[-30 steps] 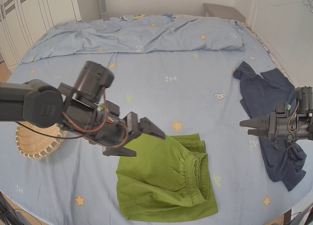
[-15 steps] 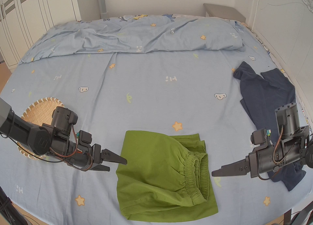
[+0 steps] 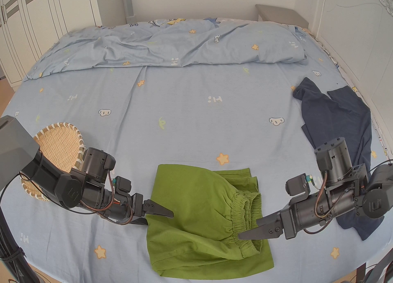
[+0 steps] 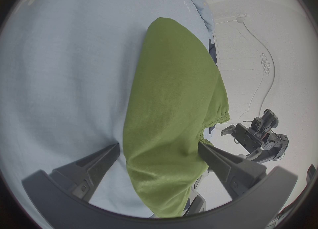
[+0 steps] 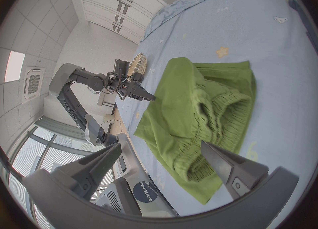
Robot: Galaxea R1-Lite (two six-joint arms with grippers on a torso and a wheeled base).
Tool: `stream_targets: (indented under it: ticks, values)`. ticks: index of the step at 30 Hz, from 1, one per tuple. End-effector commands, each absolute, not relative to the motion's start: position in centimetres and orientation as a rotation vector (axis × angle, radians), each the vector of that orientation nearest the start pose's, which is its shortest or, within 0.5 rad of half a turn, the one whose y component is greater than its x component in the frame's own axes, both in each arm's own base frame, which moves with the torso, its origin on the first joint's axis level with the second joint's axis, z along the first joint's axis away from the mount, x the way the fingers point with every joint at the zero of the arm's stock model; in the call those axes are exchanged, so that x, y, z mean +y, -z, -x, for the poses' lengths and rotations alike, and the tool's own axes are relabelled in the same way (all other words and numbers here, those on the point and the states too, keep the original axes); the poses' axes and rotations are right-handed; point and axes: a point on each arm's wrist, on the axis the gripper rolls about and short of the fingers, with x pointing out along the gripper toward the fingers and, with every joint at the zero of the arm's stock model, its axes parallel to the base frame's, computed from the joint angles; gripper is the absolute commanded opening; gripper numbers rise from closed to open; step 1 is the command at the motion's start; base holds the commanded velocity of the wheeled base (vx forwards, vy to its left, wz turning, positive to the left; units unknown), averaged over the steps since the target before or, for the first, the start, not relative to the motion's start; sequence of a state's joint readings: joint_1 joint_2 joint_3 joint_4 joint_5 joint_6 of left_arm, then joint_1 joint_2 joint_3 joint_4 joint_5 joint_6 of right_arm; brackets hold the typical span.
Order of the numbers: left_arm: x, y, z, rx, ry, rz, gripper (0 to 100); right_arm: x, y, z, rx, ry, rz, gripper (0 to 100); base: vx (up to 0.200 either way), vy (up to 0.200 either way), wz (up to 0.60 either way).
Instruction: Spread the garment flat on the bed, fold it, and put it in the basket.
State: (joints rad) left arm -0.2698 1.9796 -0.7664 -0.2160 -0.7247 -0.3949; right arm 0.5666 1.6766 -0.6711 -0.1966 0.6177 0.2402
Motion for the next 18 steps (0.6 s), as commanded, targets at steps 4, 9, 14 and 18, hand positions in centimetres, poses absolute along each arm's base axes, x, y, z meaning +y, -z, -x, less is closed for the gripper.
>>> stream_targets:
  ticks: [4,9,14,18]
  values:
    - [-9.5,-5.1,-28.9,1.203,0.690,0.571,100,19.6,-10.7,-23.1,1.023,-1.089,-0.174,100,0.000,0.000,0.00]
    - [-9.5,-5.4,-28.9,1.191,0.691,0.574,100,21.3,-9.2,-23.3,1.082,-1.103,-0.160,100,0.000,0.000,0.00]
    - [-9.4,-5.5,-29.1,1.184,0.691,0.574,100,20.9,-7.7,-22.9,1.242,-1.041,-0.143,100,0.000,0.000,0.00]
    - [-9.4,-5.5,-29.2,1.178,0.693,0.573,100,19.9,-7.3,-22.9,1.312,-0.991,-0.139,100,0.000,0.000,0.00]
